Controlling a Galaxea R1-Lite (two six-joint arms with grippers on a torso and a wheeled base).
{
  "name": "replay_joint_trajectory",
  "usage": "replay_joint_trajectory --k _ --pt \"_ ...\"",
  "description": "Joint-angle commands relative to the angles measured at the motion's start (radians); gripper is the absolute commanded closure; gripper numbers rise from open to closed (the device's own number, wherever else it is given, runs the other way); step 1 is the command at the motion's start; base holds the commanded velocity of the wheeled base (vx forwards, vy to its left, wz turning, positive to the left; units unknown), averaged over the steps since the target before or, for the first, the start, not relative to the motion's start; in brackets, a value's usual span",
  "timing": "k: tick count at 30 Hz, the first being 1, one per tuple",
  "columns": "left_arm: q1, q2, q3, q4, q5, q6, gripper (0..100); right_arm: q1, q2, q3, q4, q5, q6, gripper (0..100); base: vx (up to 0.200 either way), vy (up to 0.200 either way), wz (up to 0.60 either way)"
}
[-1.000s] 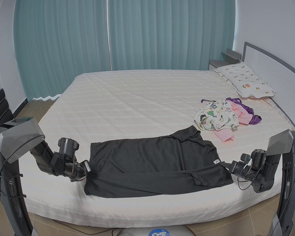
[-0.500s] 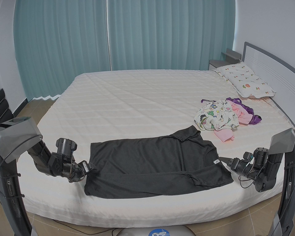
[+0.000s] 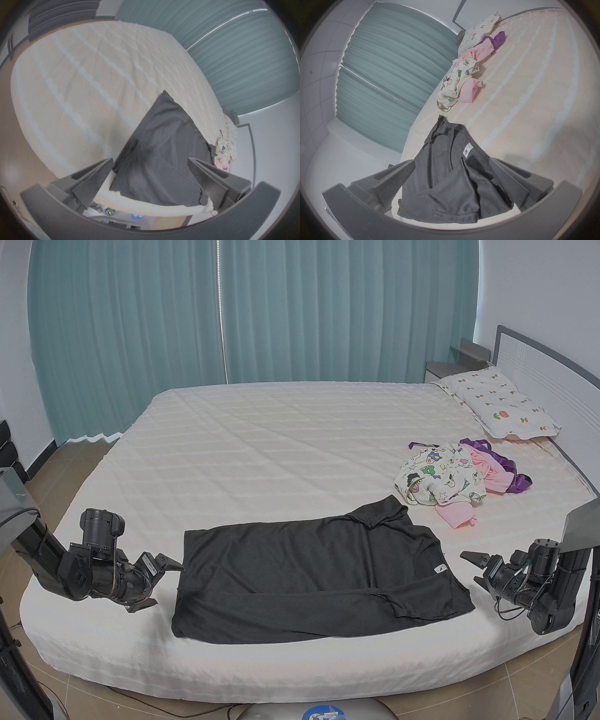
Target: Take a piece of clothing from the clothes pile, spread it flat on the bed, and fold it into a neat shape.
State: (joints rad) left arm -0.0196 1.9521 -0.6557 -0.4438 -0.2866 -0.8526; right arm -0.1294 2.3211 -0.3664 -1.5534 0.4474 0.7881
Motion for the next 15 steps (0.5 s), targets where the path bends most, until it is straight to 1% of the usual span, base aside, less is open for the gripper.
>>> replay_joint_trajectory --k 1,9,15 --pt "-0.002 -0.030 0.027 0.001 -0.025 -0.005 0 0.007 -0.014 0.018 -0.014 -0.001 0.003 0 0.000 -0.200 0.00" --pt "-0.002 -0.027 0.027 0.001 -0.026 -0.025 0 0.020 -0.009 0.027 -0.014 -0.001 0.003 0 0.000 -0.200 0.00" --pt "-0.002 -0.025 0.024 -0.001 -0.025 -0.025 0 0.028 -0.008 0.034 -0.014 -0.003 0.002 0 0.000 0.000 0.00"
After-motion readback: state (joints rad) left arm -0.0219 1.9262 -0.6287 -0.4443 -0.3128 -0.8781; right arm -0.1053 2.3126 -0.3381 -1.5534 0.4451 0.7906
